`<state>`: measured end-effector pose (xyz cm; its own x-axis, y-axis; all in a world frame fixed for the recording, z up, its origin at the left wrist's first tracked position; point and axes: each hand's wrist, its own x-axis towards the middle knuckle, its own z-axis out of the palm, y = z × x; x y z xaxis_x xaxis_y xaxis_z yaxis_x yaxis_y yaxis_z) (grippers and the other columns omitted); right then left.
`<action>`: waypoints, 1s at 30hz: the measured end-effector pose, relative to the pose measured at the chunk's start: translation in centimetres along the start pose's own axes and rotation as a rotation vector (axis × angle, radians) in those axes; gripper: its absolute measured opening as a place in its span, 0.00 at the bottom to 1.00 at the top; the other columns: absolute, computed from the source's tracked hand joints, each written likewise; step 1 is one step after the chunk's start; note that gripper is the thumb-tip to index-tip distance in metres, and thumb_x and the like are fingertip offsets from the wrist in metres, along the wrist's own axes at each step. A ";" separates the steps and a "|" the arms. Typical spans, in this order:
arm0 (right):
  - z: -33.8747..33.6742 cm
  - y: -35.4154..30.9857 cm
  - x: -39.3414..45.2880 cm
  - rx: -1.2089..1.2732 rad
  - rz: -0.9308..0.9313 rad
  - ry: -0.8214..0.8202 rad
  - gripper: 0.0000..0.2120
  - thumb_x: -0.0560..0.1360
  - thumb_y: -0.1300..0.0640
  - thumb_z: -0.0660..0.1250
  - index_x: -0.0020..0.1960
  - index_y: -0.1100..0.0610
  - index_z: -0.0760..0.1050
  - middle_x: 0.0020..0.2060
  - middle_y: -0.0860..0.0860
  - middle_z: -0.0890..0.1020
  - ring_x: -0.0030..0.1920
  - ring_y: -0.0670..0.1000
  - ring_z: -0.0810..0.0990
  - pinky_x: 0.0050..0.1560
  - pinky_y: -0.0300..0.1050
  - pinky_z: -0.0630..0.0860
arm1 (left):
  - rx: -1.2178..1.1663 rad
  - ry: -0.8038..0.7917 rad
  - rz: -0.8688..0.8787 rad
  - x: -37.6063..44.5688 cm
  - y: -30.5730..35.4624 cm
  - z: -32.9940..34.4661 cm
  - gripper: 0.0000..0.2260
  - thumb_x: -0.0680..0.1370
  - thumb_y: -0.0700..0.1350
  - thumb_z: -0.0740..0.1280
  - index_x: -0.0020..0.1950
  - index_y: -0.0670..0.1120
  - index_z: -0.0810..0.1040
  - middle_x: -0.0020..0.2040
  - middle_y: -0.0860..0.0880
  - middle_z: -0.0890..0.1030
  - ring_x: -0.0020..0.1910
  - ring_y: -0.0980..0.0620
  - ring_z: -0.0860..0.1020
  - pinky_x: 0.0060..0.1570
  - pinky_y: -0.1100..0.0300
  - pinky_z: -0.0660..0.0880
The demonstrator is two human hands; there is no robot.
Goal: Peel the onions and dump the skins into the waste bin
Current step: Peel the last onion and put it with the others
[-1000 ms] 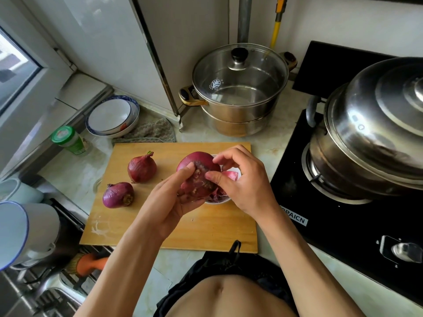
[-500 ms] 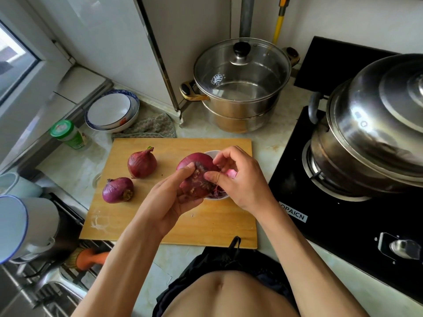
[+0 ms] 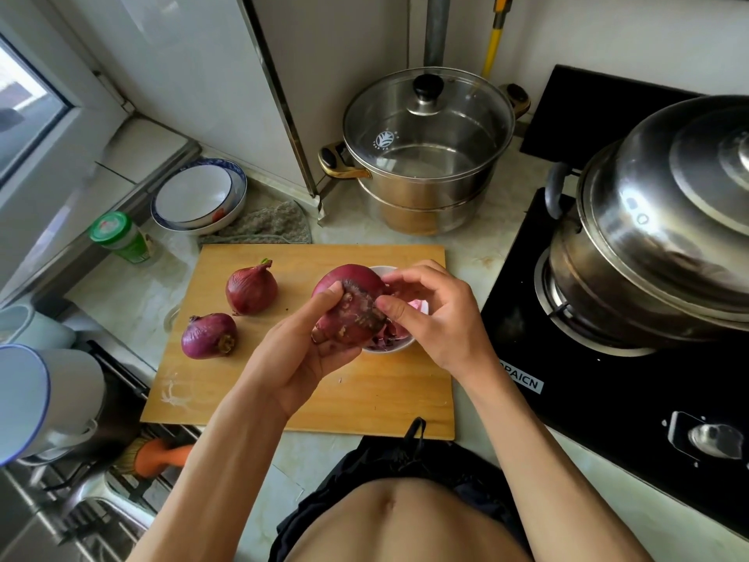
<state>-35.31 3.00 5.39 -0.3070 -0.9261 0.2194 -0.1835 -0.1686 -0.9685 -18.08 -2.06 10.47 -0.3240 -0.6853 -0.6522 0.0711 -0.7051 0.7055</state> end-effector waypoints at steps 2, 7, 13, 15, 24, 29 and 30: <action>-0.1 0.2 0.0 0.008 -0.020 0.006 0.09 0.72 0.58 0.76 0.51 0.57 0.83 0.47 0.44 0.81 0.51 0.47 0.82 0.52 0.39 0.76 | -0.006 -0.002 -0.001 -0.1 0.0 0.0 0.22 0.69 0.52 0.74 0.58 0.42 0.82 0.46 0.42 0.86 0.41 0.47 0.85 0.35 0.60 0.83; 0.0 0.4 0.1 0.002 -0.015 0.028 0.05 0.73 0.57 0.75 0.47 0.58 0.83 0.43 0.49 0.81 0.47 0.50 0.81 0.49 0.45 0.78 | -0.015 -0.007 -0.012 0.0 -0.1 -0.1 0.23 0.69 0.53 0.74 0.60 0.43 0.82 0.51 0.40 0.85 0.43 0.46 0.85 0.35 0.59 0.83; 0.1 0.0 -0.1 -0.058 -0.015 0.010 0.04 0.77 0.56 0.69 0.46 0.56 0.78 0.41 0.47 0.79 0.43 0.45 0.79 0.44 0.35 0.75 | -0.037 -0.014 -0.014 -0.2 -0.2 0.1 0.24 0.69 0.52 0.74 0.62 0.42 0.81 0.51 0.40 0.86 0.44 0.45 0.85 0.35 0.59 0.83; 0.2 0.0 -0.1 -0.075 -0.014 0.002 0.03 0.78 0.56 0.68 0.46 0.55 0.77 0.41 0.45 0.78 0.43 0.44 0.78 0.43 0.34 0.74 | -0.046 -0.011 -0.020 -0.1 -0.3 0.2 0.24 0.69 0.52 0.74 0.62 0.42 0.81 0.51 0.40 0.85 0.44 0.45 0.85 0.34 0.59 0.83; -0.1 -0.3 -0.7 -0.107 -0.016 -0.008 0.03 0.79 0.57 0.66 0.45 0.53 0.75 0.40 0.43 0.78 0.42 0.41 0.77 0.41 0.29 0.72 | -0.109 0.026 -0.074 0.3 -0.9 0.4 0.30 0.67 0.53 0.75 0.66 0.41 0.80 0.52 0.39 0.84 0.42 0.46 0.85 0.35 0.59 0.84; 0.0 -0.6 -0.8 -0.112 -0.008 -0.007 0.04 0.79 0.55 0.66 0.45 0.53 0.75 0.39 0.42 0.78 0.41 0.41 0.77 0.40 0.29 0.71 | -0.161 0.012 -0.073 0.6 -0.7 0.4 0.29 0.68 0.52 0.75 0.66 0.40 0.79 0.44 0.40 0.87 0.39 0.45 0.87 0.36 0.59 0.84; 0.0 -0.7 -0.8 -0.099 -0.001 -0.006 0.04 0.79 0.55 0.65 0.46 0.53 0.75 0.39 0.42 0.78 0.41 0.41 0.77 0.40 0.29 0.71 | -0.168 0.019 -0.077 0.7 -0.6 0.3 0.30 0.68 0.52 0.75 0.66 0.40 0.79 0.46 0.39 0.86 0.39 0.45 0.87 0.35 0.58 0.84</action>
<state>-34.96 3.86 5.91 -0.3013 -0.9280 0.2191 -0.2756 -0.1353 -0.9517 -18.61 -2.01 9.65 -0.3168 -0.6305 -0.7086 0.2042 -0.7749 0.5982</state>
